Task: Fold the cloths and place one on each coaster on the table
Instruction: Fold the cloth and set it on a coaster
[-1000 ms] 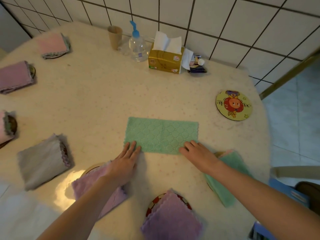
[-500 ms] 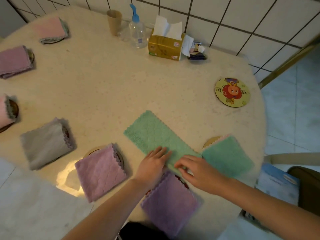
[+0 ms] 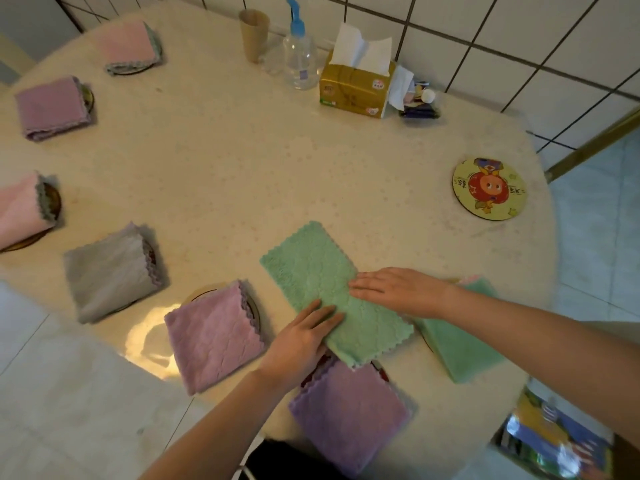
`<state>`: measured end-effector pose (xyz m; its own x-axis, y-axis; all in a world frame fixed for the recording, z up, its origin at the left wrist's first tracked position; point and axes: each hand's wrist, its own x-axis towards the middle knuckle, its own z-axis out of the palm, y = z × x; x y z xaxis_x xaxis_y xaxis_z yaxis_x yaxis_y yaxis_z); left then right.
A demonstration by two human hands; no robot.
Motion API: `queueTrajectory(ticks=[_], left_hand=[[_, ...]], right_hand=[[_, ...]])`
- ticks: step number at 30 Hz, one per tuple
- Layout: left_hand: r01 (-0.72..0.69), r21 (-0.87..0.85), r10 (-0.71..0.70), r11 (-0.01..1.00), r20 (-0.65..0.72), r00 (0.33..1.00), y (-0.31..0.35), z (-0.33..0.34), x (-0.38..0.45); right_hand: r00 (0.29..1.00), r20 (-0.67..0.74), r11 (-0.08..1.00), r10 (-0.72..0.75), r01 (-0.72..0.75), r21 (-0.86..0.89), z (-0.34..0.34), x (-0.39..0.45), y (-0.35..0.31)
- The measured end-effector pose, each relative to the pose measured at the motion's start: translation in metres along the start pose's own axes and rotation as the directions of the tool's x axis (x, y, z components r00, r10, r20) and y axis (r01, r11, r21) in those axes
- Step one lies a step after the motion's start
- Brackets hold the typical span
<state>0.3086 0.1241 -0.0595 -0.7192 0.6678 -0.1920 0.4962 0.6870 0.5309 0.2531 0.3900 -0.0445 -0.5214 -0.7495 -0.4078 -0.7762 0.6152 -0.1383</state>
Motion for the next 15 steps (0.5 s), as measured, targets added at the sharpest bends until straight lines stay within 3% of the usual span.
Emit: queueTrajectory(ticks=[3, 5, 8, 10, 12, 13, 15], left_hand=[[0.095, -0.241, -0.118, 0.966, -0.082, 0.990, 0.001, -0.007, -0.007], [0.200, -0.503, -0.276, 0.840, -0.080, 0.958, 0.007, -0.019, -0.008], [0.353, -0.756, -0.558, 0.551, -0.020, 0.830, 0.007, -0.033, 0.003], [0.392, -0.890, -0.733, 0.233, 0.103, 0.672, -0.001, -0.038, 0.017], [0.334, -0.938, -0.792, -0.098, 0.276, 0.545, -0.007, -0.043, 0.031], [0.323, -0.930, -0.798, -0.175, 0.326, 0.506, -0.012, -0.044, 0.036], [0.351, -0.911, -0.804, -0.217, 0.371, 0.465, -0.017, -0.043, 0.043]], right_hand=[[0.999, -0.019, 0.976, 0.041, -0.036, 0.215, -0.001, 0.009, 0.008], [0.986, 0.011, 0.868, 0.167, -0.152, 0.473, -0.011, 0.014, 0.008], [0.932, 0.029, 0.610, 0.361, -0.259, 0.749, -0.021, 0.031, 0.012], [0.882, -0.017, 0.503, 0.470, -0.253, 0.826, -0.024, 0.047, 0.017], [0.818, -0.001, 0.423, 0.576, -0.297, 0.856, -0.027, 0.064, 0.021], [0.795, 0.019, 0.404, 0.607, -0.328, 0.854, -0.028, 0.072, 0.021], [0.784, 0.044, 0.430, 0.619, -0.385, 0.817, -0.031, 0.084, 0.020]])
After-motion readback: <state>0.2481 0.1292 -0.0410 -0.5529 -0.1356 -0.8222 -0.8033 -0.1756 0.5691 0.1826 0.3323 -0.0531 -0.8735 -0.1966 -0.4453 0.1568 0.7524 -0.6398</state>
